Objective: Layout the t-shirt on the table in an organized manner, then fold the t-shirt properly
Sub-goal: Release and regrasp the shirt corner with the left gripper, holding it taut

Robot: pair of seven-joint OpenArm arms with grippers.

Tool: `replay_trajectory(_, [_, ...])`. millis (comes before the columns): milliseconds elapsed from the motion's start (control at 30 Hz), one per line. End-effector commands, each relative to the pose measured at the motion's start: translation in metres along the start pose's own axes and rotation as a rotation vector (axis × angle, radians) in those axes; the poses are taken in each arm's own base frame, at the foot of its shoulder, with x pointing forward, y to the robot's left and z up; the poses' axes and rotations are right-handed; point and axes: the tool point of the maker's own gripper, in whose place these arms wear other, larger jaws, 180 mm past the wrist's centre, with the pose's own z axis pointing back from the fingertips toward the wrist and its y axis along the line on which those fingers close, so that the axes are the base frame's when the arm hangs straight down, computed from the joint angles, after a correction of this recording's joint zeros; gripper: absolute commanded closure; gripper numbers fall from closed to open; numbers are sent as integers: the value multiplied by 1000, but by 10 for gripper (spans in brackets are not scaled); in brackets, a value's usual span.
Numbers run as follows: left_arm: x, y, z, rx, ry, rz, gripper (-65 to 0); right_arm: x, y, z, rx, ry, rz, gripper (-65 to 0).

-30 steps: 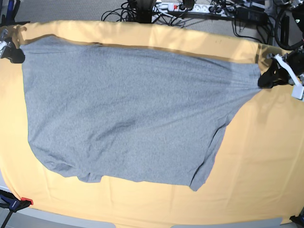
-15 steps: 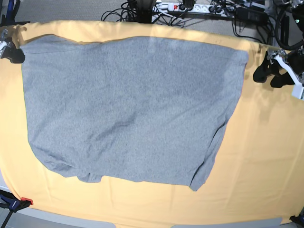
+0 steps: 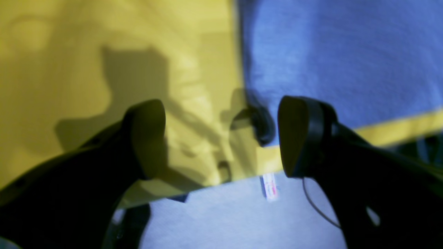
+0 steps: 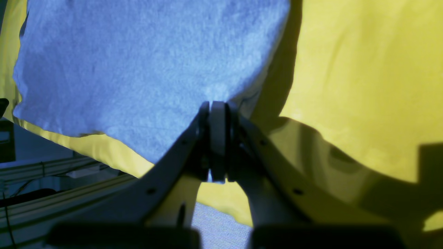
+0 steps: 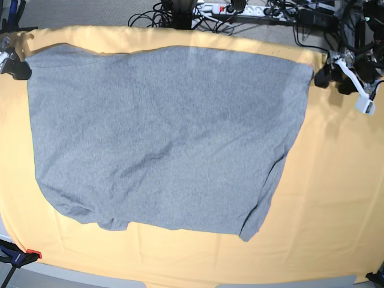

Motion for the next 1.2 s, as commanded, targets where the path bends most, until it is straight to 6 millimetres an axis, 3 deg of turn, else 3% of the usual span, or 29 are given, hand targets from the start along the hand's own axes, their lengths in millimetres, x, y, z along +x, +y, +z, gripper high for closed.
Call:
replay_trajectory(0, [11,2,4,13,-42,-13,-494,15,1,7,1,-32,36,0])
replay_trajectory(300, [18,-30,-1,-133,-133,-10,-494,15,1,7,0,-32,37,0])
replay_trajectory(533, [18,-34,-2,-152,-134,-29,-494,15,1,7,0,-32,37,0])
replay_trajectory(800, [9,-64,-20,-250,-89,-106,-494,15,1,7,0,-32,37,0])
replay_trajectory(1000, [10,-56,-28,-185,-85,-81,-494,15,1,7,0,-32,37,0])
replay_trajectory(1167, [14,-64,-26,-229,-111,-95,-494,15,1,7,0,-32,37,0])
